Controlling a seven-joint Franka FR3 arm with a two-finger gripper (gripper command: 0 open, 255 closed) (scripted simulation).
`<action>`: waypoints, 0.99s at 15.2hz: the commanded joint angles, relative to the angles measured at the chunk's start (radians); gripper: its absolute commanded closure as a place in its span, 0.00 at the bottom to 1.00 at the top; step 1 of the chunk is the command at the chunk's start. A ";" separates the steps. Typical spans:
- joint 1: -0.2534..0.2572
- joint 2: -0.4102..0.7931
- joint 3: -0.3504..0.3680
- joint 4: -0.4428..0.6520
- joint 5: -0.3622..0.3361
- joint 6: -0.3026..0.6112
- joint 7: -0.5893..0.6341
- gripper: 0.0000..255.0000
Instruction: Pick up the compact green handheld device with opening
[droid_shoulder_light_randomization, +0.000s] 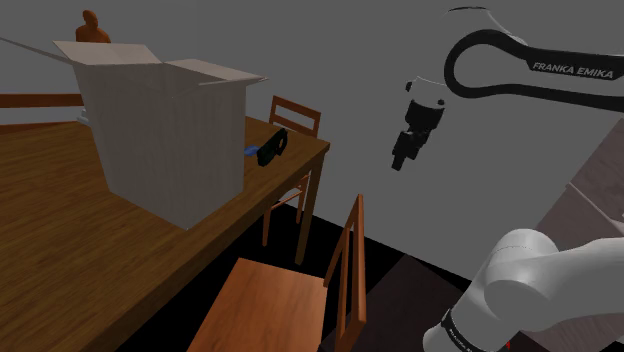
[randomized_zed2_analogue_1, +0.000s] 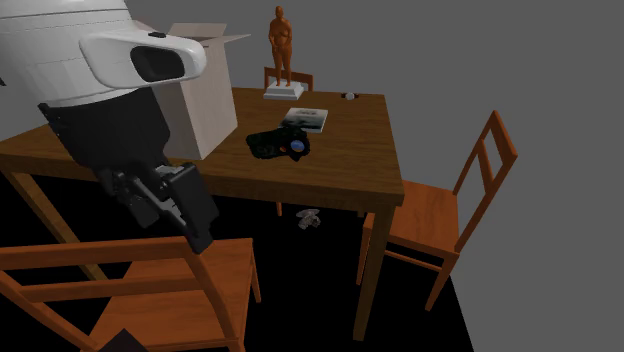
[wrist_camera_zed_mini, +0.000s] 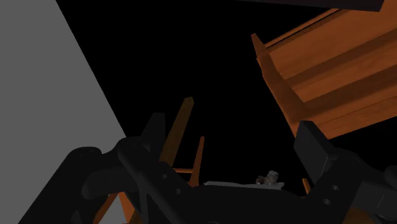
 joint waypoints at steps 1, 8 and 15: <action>0.000 0.000 0.000 0.000 0.000 0.000 0.000 0.00; -0.024 0.209 0.153 0.119 0.115 0.061 0.357 0.00; -0.063 0.470 0.266 0.325 0.160 0.102 0.696 0.00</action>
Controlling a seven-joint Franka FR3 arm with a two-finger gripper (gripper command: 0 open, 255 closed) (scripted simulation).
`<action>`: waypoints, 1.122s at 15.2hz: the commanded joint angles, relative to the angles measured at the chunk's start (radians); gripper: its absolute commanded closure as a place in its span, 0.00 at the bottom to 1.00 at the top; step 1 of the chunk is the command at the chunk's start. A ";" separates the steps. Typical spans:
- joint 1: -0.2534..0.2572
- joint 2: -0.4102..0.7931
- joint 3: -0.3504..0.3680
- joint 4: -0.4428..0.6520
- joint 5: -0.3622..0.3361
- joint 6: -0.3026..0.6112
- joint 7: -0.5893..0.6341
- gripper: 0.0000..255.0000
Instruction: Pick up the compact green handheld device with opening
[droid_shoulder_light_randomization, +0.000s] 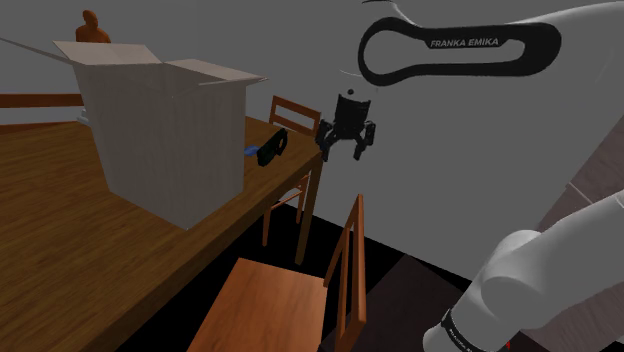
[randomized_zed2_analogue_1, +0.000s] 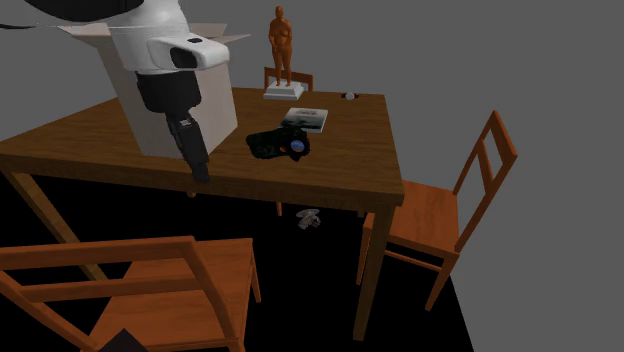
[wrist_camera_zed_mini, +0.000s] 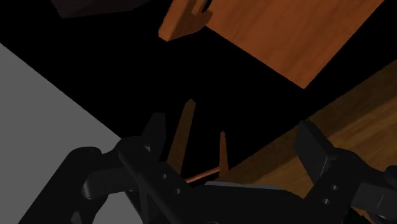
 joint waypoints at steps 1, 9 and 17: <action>-0.013 0.087 0.025 0.076 0.002 0.008 0.099 0.00; -0.025 0.423 0.077 0.416 -0.033 -0.007 0.462 0.00; 0.014 0.792 0.046 0.890 -0.079 -0.113 0.763 0.00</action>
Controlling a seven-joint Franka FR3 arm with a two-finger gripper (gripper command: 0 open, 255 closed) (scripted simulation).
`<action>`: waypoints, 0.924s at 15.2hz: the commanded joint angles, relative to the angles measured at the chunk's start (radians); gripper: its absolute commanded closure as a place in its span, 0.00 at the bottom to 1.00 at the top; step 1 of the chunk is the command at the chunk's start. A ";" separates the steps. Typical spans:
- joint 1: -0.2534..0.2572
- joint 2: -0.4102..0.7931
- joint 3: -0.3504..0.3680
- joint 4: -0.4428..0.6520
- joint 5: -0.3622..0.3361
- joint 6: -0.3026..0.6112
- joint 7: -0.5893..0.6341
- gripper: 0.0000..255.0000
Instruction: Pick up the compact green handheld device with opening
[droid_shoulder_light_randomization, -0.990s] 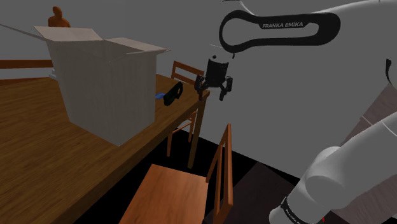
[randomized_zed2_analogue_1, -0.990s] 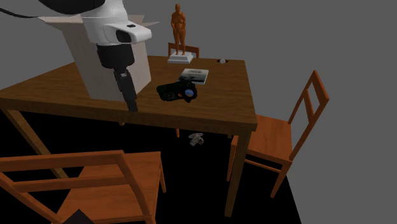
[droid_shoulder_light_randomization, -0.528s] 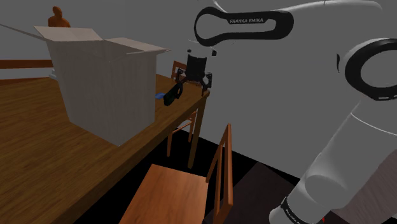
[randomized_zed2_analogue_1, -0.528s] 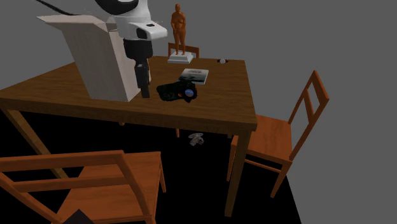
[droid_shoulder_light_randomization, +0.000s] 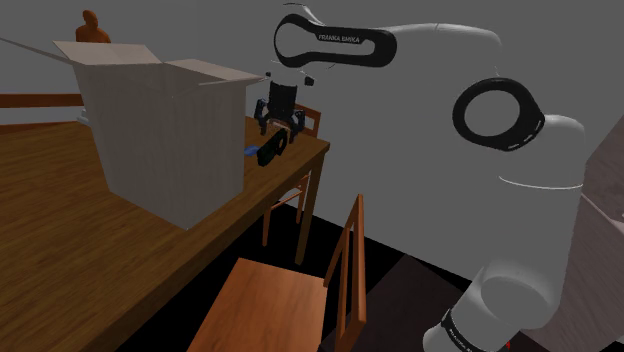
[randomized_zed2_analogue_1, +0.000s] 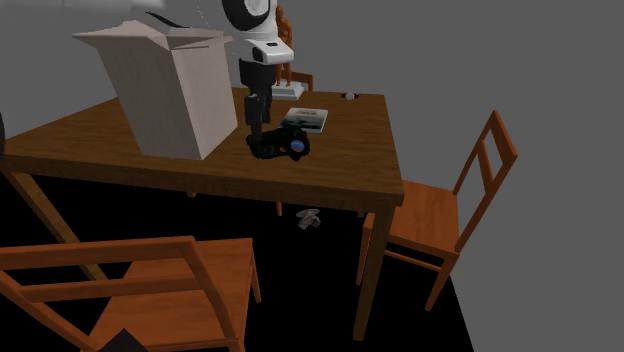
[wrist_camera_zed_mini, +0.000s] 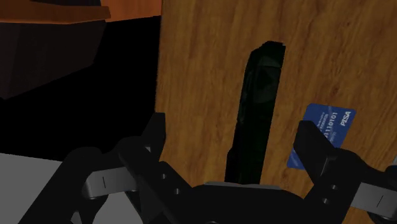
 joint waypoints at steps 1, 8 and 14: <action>0.015 0.107 -0.014 0.157 -0.009 -0.048 0.073 0.00; 0.010 0.105 -0.018 0.072 -0.006 0.036 0.079 0.00; 0.009 0.107 -0.018 0.052 -0.006 0.057 0.078 1.00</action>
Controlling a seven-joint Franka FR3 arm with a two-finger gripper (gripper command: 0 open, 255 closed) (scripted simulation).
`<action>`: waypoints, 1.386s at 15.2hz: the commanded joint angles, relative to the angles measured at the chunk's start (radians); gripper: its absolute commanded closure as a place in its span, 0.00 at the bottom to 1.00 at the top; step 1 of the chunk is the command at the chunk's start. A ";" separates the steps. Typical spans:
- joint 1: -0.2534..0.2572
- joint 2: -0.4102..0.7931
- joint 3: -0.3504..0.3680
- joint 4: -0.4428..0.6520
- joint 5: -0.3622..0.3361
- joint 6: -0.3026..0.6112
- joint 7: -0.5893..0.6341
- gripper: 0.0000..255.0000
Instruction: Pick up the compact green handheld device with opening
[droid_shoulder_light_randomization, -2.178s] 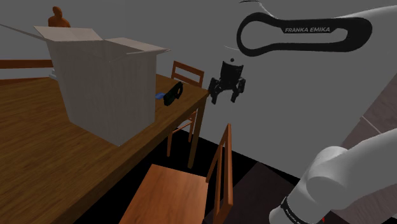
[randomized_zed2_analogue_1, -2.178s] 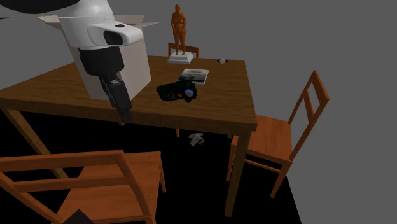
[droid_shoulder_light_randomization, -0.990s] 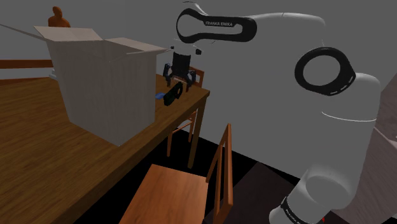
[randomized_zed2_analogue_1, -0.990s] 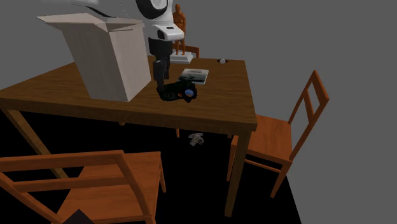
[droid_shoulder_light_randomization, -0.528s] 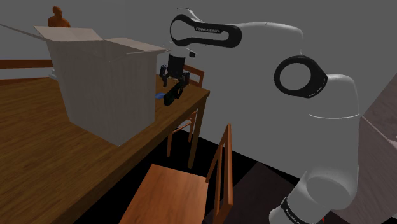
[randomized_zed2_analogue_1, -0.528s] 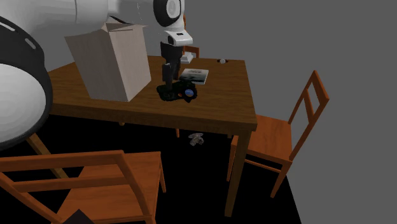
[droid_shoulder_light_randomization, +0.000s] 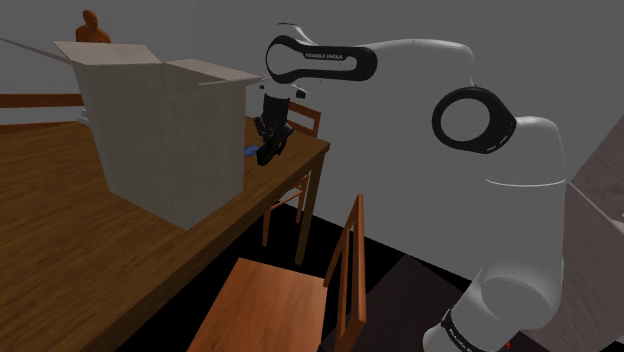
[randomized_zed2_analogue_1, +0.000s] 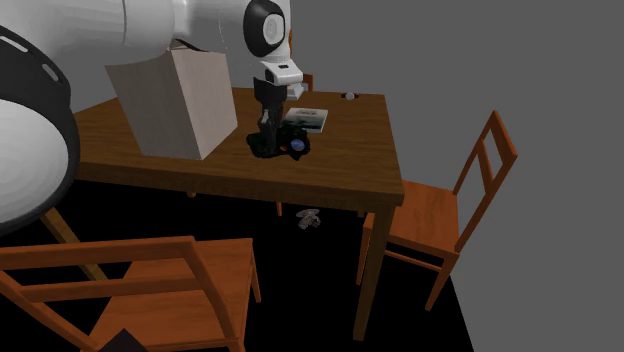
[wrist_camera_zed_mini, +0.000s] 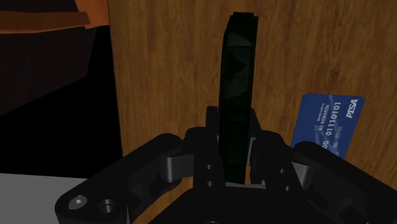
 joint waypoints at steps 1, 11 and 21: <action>0.000 0.000 0.000 0.000 0.000 0.000 0.000 1.00; 0.004 0.004 0.001 0.060 -0.001 -0.056 0.002 1.00; 0.023 0.058 0.000 0.283 -0.011 -0.225 0.009 1.00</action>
